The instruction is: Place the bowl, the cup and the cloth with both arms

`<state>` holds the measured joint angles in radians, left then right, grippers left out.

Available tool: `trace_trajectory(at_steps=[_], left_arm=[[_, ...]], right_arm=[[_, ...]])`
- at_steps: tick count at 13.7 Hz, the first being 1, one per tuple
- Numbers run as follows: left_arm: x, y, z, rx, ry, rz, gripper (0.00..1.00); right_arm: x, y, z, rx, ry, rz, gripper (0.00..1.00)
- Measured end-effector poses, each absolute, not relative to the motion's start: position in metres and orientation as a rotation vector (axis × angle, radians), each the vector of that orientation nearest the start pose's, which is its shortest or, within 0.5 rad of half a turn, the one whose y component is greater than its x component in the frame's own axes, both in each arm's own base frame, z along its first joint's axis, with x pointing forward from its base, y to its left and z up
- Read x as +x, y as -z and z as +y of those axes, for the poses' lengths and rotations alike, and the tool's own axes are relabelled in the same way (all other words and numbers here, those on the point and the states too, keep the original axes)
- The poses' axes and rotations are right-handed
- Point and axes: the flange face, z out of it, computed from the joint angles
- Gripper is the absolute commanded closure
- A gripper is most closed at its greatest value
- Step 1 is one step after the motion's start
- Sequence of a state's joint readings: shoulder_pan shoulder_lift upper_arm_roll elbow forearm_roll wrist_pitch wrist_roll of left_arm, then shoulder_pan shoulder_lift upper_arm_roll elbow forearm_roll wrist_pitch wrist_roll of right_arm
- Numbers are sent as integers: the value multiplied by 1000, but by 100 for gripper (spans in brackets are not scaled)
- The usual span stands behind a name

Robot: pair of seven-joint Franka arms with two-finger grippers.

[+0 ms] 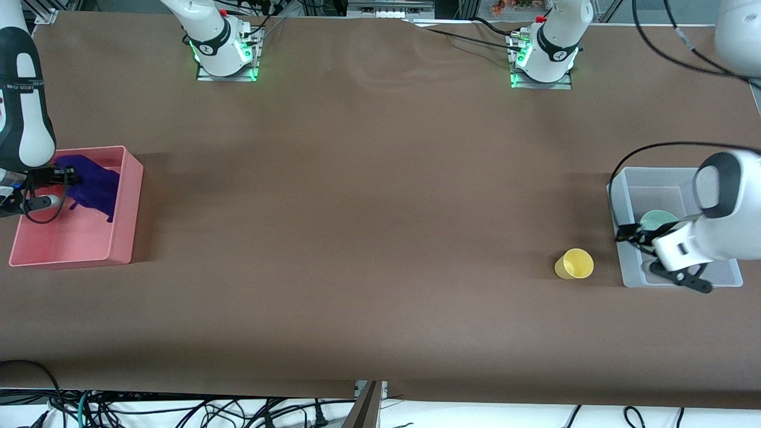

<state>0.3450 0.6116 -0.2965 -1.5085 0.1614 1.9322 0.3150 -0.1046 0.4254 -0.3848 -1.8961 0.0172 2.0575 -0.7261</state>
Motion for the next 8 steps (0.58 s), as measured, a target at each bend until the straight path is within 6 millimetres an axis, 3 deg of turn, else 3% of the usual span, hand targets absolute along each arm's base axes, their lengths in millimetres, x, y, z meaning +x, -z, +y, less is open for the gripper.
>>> trace_trajectory(at_steps=[2,3,4,5,6,7,8], left_arm=[[690,-278,61,-3169,-215,426,5],[693,-267,56,-3174,-196,422,13],[695,-258,53,-3179,-176,419,27],[696,-251,50,-3190,-166,406,51],[697,-246,46,-3214,-159,389,83],[698,-243,41,-3237,-151,377,100],[699,-238,38,-3249,-146,371,100]], right_arm=[[538,-279,-273,-3072,-400,-353,0],[541,-285,-274,-3079,-378,-352,0],[547,-298,-275,-3091,-343,-352,0],[555,-316,-275,-3098,-306,-353,0],[563,-340,-271,-3093,-282,-360,0],[573,-367,-261,-3084,-266,-366,0],[582,-394,-245,-3076,-257,-352,0]])
